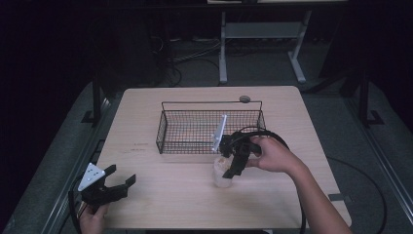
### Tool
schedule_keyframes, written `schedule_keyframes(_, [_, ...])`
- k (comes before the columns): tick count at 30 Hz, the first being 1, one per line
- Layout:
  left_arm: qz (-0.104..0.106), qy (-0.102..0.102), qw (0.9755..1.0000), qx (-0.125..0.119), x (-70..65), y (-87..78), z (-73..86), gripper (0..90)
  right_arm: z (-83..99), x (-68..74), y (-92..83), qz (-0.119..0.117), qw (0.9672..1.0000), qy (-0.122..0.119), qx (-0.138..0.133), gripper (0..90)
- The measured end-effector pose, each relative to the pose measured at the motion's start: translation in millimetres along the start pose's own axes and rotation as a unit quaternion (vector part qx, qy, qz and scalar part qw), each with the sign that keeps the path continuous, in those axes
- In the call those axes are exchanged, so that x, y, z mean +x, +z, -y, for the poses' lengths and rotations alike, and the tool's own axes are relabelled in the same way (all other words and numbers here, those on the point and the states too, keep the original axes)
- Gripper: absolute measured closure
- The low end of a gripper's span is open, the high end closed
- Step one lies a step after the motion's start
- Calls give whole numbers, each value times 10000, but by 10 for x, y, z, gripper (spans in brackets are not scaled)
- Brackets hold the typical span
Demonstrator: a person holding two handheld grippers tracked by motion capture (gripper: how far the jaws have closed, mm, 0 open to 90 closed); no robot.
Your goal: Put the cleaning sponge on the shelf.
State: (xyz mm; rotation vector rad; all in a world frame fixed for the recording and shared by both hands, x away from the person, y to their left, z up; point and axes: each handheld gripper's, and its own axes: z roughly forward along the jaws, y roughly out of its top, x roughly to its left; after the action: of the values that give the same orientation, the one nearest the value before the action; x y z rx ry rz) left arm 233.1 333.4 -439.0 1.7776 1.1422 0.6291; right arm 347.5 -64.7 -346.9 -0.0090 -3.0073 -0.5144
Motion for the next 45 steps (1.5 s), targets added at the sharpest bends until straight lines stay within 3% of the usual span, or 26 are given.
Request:
schedule_keyframes(15, [22, 37, 10000, 3, -7, 9, -3, 139, -38, -146, -180, 34, 9999, 77, 68, 284])
schedule_keyframes(18, [47, 58, 10000, 44, -9, 18, -2, 140, -31, -180, -219, -25, 9999, 135, -19, 284])
schedule_keyframes(30, [33, 21, 10000, -4, -1, 6, -4, 139, -46, -289, -329, 74, 9997, 221, 108, 284])
schedule_keyframes(36, [49, 43, 10000, 17, -14, 16, -10, 139, -71, -348, -419, 76, 9997, 243, -67, 285])
schedule_keyframes(45, [29, 53, 10000, 3, -3, 13, -10, 140, -129, -442, -516, 148, 9996, 253, 4, 284])
